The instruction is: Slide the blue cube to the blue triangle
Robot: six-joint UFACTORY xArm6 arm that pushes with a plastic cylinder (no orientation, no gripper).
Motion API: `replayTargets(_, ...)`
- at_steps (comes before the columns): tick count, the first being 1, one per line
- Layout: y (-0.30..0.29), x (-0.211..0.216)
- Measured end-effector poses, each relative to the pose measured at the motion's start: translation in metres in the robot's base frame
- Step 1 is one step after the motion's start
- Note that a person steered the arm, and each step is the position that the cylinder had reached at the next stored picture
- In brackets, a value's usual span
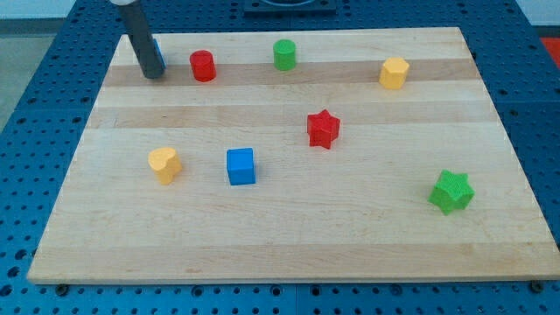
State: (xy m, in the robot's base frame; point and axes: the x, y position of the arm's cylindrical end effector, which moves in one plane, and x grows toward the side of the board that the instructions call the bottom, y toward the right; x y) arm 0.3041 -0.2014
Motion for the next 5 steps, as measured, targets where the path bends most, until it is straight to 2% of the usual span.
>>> replayTargets(1, 0.059, 0.026)
replayTargets(4, 0.188, 0.135)
replayTargets(5, 0.189, 0.138)
